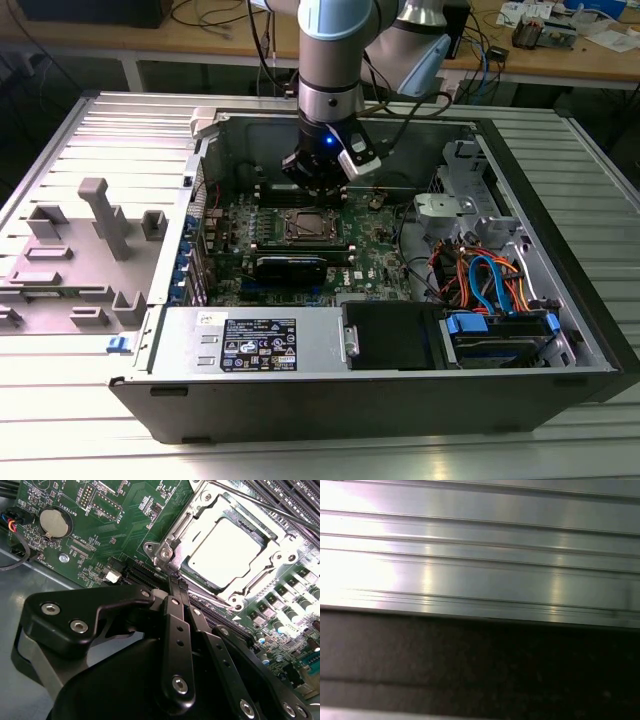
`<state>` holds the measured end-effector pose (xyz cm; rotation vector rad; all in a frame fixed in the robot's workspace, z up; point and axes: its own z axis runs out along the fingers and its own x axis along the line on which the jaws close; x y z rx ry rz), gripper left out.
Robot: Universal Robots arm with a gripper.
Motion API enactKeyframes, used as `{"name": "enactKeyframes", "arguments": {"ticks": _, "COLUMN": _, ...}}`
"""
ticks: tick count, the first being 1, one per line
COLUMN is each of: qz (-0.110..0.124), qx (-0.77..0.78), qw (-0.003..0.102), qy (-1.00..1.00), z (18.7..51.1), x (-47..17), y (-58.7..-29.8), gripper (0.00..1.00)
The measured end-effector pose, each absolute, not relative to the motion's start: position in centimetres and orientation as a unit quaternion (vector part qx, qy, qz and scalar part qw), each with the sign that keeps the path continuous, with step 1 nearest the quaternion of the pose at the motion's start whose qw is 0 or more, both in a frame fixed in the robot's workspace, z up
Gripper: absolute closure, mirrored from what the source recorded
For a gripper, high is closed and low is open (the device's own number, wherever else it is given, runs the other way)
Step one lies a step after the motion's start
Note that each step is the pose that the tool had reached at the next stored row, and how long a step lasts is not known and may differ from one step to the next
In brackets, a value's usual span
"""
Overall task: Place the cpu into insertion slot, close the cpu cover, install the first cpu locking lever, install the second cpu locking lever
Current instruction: 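Install the first cpu locking lever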
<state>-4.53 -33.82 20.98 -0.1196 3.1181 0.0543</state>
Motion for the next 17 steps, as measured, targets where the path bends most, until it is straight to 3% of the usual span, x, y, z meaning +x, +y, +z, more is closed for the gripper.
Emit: {"name": "enactKeyframes", "arguments": {"ticks": 17, "qz": 0.017, "qx": -0.038, "qw": 0.01, "qy": 0.999, "z": 20.6, "x": -4.37, "y": -33.73, "gripper": 0.89}}
